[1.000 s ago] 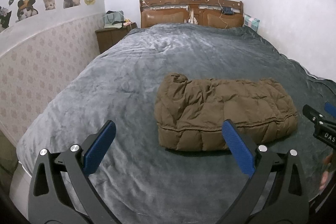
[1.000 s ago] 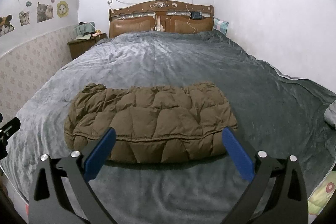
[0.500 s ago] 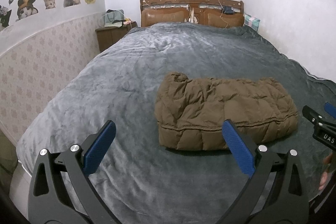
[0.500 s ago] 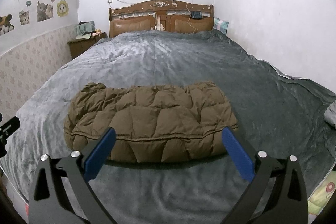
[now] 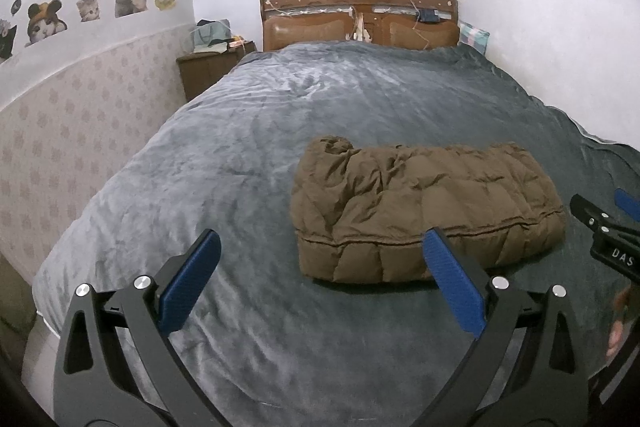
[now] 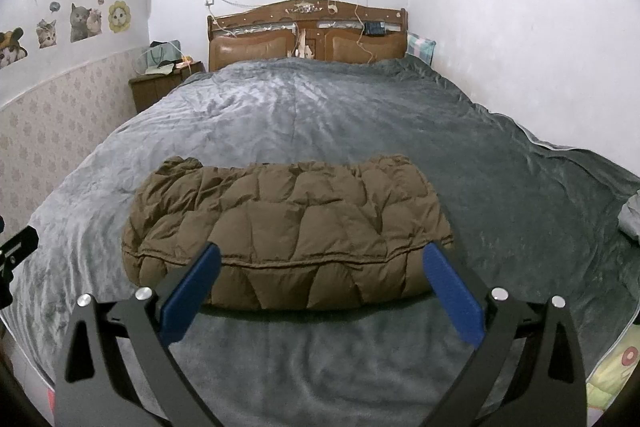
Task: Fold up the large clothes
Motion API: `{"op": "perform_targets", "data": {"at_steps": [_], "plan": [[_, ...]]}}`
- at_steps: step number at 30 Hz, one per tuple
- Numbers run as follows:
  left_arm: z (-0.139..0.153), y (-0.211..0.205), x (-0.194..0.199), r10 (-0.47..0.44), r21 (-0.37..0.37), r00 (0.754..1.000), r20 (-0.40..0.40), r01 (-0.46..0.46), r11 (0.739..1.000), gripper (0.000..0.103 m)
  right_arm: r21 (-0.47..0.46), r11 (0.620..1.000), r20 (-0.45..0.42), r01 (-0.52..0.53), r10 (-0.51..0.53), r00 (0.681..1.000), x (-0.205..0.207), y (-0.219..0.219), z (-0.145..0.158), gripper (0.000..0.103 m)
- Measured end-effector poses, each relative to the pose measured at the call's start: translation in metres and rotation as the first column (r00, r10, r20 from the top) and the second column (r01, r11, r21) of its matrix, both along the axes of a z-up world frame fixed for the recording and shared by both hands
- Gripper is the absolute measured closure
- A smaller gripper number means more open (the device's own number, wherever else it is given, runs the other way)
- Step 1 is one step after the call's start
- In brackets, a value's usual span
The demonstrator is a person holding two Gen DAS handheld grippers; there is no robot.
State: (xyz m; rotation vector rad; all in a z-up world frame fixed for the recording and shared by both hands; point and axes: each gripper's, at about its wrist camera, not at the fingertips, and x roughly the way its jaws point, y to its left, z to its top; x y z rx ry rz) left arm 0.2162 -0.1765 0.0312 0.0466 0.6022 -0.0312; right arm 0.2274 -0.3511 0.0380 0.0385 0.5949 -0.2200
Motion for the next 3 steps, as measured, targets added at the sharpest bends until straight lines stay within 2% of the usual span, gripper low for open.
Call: {"op": "perform_targets", "data": {"at_steps": [3], "plan": [[0.0003, -0.0007, -0.0006, 0.001, 0.002, 1.0, 0.004, -0.001, 1.0, 0.003, -0.001, 1.0, -0.001, 0.0, 0.0, 1.0, -0.0001, -0.0004, -0.0001, 0.002]]}}
